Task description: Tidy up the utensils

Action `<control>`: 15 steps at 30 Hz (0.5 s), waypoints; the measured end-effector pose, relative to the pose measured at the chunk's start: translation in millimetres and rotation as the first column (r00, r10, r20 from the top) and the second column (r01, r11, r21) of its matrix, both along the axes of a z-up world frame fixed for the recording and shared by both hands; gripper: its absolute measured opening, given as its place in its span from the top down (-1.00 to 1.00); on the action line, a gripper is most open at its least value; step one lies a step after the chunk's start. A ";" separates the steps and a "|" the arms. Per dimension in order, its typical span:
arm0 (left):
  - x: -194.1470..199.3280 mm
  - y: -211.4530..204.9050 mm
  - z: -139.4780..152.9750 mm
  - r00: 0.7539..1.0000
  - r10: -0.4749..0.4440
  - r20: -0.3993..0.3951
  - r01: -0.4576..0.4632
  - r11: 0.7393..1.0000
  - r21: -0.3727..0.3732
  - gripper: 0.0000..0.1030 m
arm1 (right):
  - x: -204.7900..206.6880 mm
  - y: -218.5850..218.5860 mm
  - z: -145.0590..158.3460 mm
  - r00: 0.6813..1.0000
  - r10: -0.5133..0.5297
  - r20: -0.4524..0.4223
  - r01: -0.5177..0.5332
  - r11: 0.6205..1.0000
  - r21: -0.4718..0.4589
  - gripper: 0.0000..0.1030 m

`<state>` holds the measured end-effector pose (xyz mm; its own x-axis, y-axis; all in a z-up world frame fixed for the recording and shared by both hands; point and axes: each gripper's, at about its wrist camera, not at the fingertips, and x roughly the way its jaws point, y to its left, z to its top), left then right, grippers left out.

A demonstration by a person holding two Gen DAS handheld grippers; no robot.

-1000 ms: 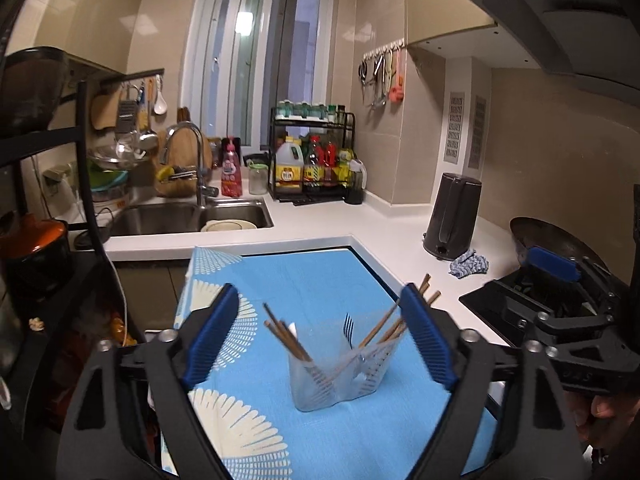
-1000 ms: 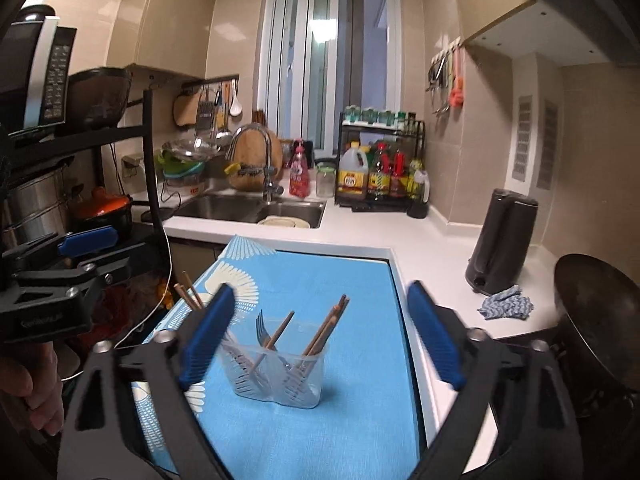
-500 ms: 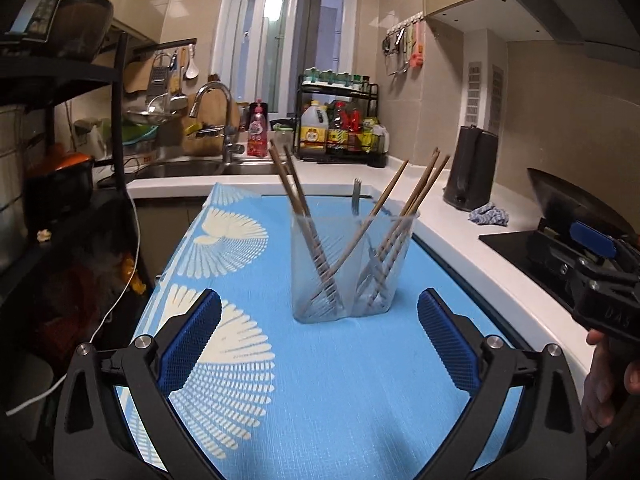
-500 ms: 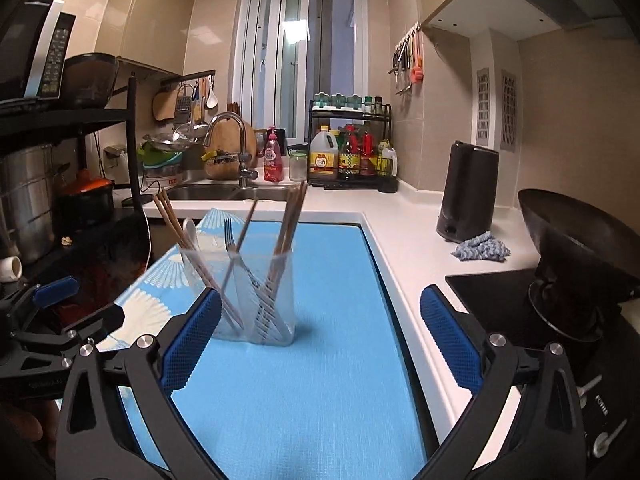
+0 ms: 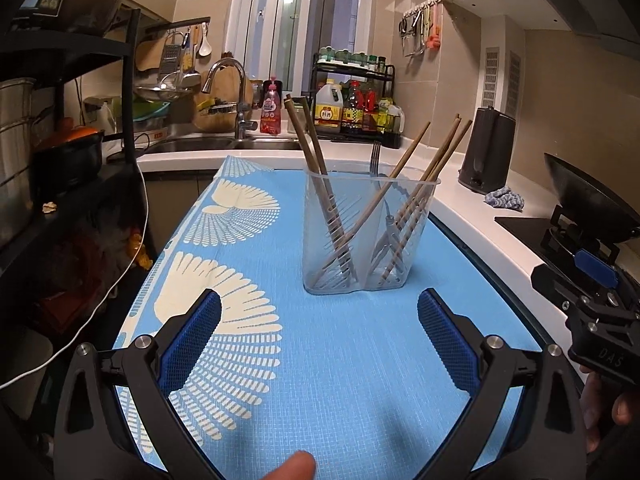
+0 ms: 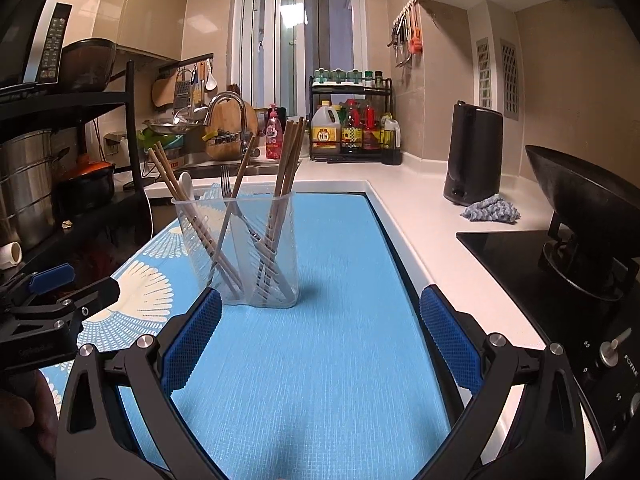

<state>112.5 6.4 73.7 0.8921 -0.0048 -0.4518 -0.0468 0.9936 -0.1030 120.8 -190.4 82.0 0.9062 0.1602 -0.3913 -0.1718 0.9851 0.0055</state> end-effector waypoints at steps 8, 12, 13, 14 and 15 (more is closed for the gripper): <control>0.2 -0.2 -1.3 1.000 0.018 -0.008 -0.018 1.000 -0.004 -0.86 | -0.9 3.4 -3.4 1.000 0.008 -0.009 -0.008 1.000 -0.003 -0.90; 0.6 1.3 -3.1 1.000 0.024 -0.014 -0.024 1.000 -0.007 -0.86 | 0.6 2.0 -4.9 1.000 0.004 -0.019 -0.004 1.000 0.002 -0.90; 0.8 1.3 -3.6 1.000 0.023 -0.017 -0.024 1.000 -0.007 -0.86 | 0.3 1.5 -4.5 1.000 0.001 -0.015 -0.001 1.000 0.003 -0.90; 1.2 1.4 -4.1 1.000 0.022 -0.019 -0.022 1.000 -0.007 -0.86 | 0.1 1.2 -3.9 1.000 -0.001 -0.011 0.001 1.000 0.003 -0.90; 1.2 1.0 -4.5 1.000 0.021 -0.019 -0.021 1.000 -0.006 -0.86 | 0.0 1.0 -3.7 1.000 -0.002 -0.009 0.002 1.000 0.002 -0.90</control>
